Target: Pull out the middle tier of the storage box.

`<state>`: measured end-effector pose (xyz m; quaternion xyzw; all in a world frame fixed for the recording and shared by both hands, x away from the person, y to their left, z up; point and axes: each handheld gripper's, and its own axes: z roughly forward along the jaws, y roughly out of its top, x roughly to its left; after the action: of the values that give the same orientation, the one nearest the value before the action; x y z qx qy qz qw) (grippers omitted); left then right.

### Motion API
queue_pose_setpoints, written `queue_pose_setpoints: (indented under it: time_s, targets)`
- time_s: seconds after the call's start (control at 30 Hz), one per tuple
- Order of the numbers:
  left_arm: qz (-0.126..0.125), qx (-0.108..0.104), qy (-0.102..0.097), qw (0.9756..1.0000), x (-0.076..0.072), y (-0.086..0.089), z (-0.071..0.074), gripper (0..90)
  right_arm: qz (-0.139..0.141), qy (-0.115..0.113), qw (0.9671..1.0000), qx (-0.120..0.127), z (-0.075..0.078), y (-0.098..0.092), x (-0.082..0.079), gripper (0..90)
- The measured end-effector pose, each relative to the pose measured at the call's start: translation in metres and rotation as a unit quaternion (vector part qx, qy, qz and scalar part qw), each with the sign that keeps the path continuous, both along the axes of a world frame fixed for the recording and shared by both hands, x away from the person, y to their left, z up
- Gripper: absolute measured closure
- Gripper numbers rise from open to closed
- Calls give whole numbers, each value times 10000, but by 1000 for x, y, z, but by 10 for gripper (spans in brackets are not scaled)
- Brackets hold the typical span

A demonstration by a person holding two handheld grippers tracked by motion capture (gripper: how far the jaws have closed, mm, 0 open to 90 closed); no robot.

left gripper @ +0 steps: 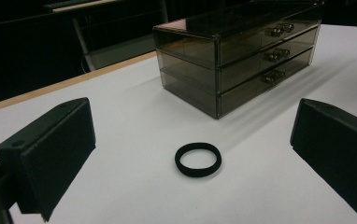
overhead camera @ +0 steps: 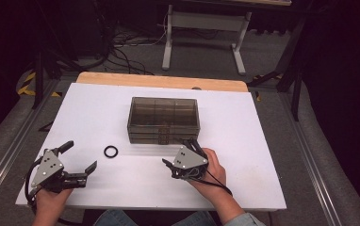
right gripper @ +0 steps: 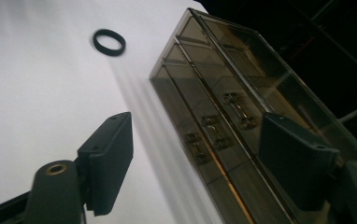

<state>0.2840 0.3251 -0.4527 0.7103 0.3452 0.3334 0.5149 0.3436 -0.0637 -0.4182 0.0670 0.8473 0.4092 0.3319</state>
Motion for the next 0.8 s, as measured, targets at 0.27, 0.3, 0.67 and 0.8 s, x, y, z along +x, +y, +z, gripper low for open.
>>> queue_pose_setpoints:
  time_s: [0.27,0.3,0.67,0.8]
  targets:
    - [0,-3,-1,10000,0,0,0,8,-262,-659,9962,-512,-4,9,-6,353]
    - [-1,-3,0,10000,0,0,0,8,-282,-725,9954,-559,-5,11,-7,356]
    - [-9,2,-4,10000,0,0,0,8,-494,-1509,9810,-1119,-14,23,-13,383]
    - [-11,5,-8,10000,0,0,0,8,-619,-1742,9748,-1252,-18,27,-15,386]
